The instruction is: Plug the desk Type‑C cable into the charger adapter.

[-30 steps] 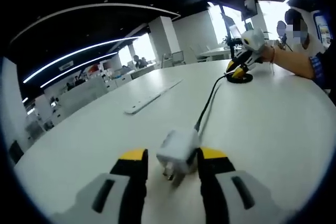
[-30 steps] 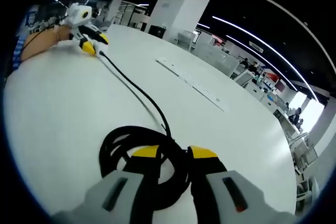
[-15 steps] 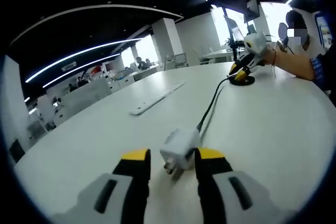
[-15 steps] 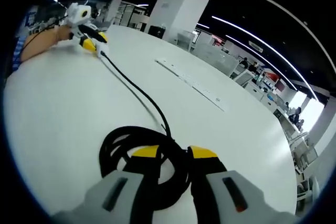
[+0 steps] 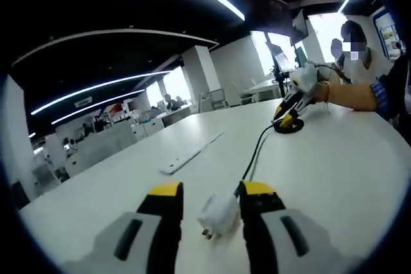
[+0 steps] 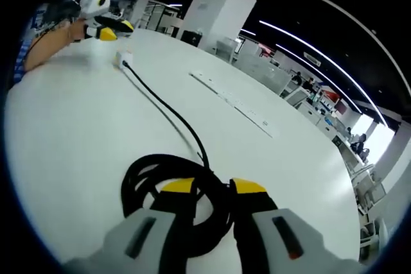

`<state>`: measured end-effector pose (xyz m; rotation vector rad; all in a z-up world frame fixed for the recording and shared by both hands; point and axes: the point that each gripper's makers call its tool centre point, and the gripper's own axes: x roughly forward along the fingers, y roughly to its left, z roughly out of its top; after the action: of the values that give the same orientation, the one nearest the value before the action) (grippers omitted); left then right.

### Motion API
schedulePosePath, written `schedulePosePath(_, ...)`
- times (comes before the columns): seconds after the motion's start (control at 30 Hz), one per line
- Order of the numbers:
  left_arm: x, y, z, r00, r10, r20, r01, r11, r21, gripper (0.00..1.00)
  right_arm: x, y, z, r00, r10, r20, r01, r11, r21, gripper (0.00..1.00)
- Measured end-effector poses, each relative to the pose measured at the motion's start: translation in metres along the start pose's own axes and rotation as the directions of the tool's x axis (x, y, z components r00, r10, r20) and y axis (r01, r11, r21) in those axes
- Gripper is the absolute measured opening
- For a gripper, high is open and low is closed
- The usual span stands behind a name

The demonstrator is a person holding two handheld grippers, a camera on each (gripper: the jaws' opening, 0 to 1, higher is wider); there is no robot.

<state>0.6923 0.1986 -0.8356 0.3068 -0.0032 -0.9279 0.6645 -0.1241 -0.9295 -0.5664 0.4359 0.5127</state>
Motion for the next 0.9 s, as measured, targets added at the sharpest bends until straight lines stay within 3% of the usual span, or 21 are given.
schedulePosePath(0.13,-0.002,-0.013,0.034,0.998,-0.019,0.055,0.018,1.000,0.012,0.41,-0.001,0.000,0.004,0.999,0.016,0.042,-0.018,0.999,0.044,0.21)
schedulePosePath(0.2,-0.004,-0.022,0.056,0.996,-0.015,0.087,0.010,0.999,0.053,0.42,-0.005,-0.002,0.010,0.997,0.017,0.081,-0.024,0.997,0.076,0.21)
schedulePosePath(0.3,-0.008,-0.033,0.075,0.996,0.000,0.092,-0.008,0.996,0.087,0.44,-0.010,-0.005,0.018,0.993,0.012,0.118,-0.023,0.995,0.096,0.21)
schedulePosePath(0.43,-0.021,-0.040,0.107,0.989,0.078,0.127,-0.093,0.989,0.116,0.46,-0.016,0.000,0.035,0.984,0.023,0.179,-0.045,0.992,0.116,0.21)
schedulePosePath(0.47,-0.024,-0.041,0.110,0.988,0.087,0.127,-0.101,0.989,0.109,0.46,-0.018,0.002,0.043,0.979,0.025,0.200,-0.049,0.992,0.114,0.21)
schedulePosePath(0.6,-0.028,-0.040,0.114,0.987,0.104,0.126,-0.116,0.989,0.092,0.48,-0.019,0.003,0.045,0.978,0.026,0.205,-0.050,0.992,0.113,0.21)
schedulePosePath(0.67,-0.039,-0.037,0.122,0.979,0.150,0.140,-0.160,0.985,0.069,0.48,-0.025,0.005,0.058,0.971,0.028,0.236,-0.053,0.994,0.100,0.21)
schedulePosePath(0.73,-0.080,-0.032,0.127,0.955,0.237,0.176,-0.239,0.971,-0.013,0.47,-0.046,0.013,0.090,0.958,0.012,0.286,-0.029,0.998,0.056,0.21)
schedulePosePath(0.8,-0.096,-0.033,0.115,0.955,0.263,0.136,-0.257,0.965,-0.058,0.47,-0.060,0.018,0.110,0.944,0.009,0.329,-0.023,0.999,0.040,0.21)
schedulePosePath(0.9,-0.109,-0.035,0.106,0.950,0.283,0.131,-0.270,0.956,-0.111,0.49,-0.077,0.025,0.129,0.934,0.002,0.357,-0.017,0.999,0.039,0.21)
